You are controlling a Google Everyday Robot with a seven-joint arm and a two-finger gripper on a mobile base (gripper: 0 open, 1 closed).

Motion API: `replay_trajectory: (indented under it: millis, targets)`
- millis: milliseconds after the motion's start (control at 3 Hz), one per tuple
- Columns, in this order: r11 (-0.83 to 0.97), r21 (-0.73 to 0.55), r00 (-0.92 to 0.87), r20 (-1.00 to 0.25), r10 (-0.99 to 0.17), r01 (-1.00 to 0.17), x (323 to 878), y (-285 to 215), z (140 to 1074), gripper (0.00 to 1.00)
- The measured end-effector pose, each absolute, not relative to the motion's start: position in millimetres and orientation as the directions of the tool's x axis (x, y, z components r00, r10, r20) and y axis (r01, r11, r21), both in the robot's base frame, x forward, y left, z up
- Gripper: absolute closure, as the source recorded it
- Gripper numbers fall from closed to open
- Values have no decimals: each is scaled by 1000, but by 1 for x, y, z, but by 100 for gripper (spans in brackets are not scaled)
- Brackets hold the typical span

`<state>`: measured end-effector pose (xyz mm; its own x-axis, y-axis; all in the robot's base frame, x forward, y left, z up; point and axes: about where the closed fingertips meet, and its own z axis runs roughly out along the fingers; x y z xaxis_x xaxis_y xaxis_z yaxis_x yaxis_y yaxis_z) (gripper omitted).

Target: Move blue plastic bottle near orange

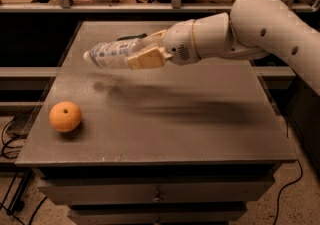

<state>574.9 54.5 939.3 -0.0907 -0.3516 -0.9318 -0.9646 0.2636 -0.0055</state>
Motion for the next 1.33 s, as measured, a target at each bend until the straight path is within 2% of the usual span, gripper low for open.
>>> replay_trajectory:
  millis: [333, 667, 1333]
  targets:
    - [226, 46, -124, -930, -346, -973, 555, 67, 921, 100]
    - [190, 97, -160, -923, -351, -977, 534, 82, 899, 83]
    - [159, 167, -215, -907, -362, -973, 503, 99, 863, 36]
